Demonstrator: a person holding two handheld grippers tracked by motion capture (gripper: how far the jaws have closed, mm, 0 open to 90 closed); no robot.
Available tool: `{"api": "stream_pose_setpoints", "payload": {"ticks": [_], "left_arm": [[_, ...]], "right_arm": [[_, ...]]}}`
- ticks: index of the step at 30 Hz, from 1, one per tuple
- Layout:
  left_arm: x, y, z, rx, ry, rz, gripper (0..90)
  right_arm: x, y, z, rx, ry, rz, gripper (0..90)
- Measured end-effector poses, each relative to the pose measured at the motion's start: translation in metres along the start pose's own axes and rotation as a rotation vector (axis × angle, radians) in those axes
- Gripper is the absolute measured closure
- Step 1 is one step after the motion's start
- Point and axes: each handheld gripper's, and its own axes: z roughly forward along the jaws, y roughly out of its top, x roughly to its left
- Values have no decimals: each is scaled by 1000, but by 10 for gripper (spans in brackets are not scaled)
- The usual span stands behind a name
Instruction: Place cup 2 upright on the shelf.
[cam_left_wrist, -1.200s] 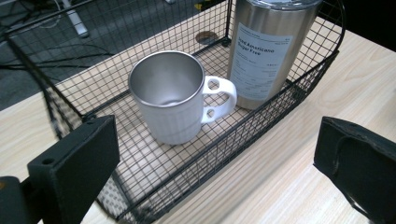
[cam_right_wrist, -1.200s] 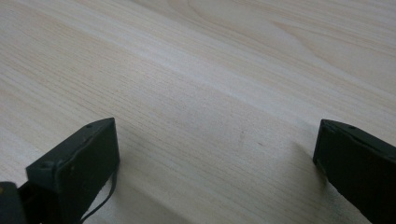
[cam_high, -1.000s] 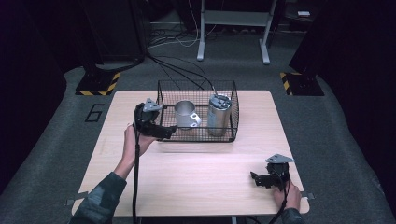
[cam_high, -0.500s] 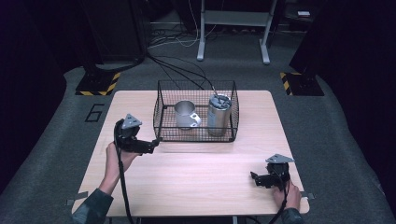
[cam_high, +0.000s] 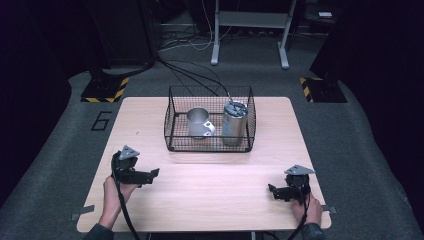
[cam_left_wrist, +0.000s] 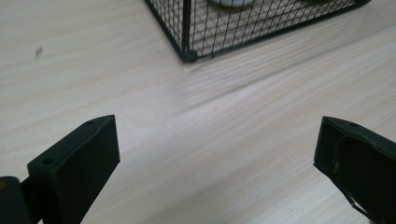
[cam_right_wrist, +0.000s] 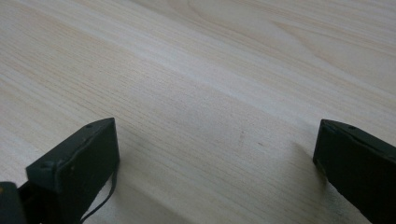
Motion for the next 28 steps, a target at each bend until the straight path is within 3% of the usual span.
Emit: {"api": "stream_pose_setpoints", "payload": {"ticks": [4,8,9,14,16,18,23,25,28], "left_arm": [[6,-21,11,48,21,4,0],[12,-39,22,66,26,-23,0],[12,-43,24,80,38,-12,0],[14,-54,33,96,56,-7,0],[17,-57,36,81,53,-27,0],[20,-59,39,96,61,-21,0],[21,-63,41,49,92,-25,0],[19,-67,42,27,110,-7,0],[18,-68,41,29,110,-11,0]], "right_arm": [[0,0,0,-1,0,0,0],[0,0,0,0,0,0,0],[0,0,0,0,0,0,0],[-1,0,0,2,6,-7,0],[0,0,0,4,7,0,0],[-1,0,0,4,9,-3,0],[0,0,0,5,9,-1,0],[0,0,0,5,9,-1,0],[-1,0,0,3,13,-4,0]]}}
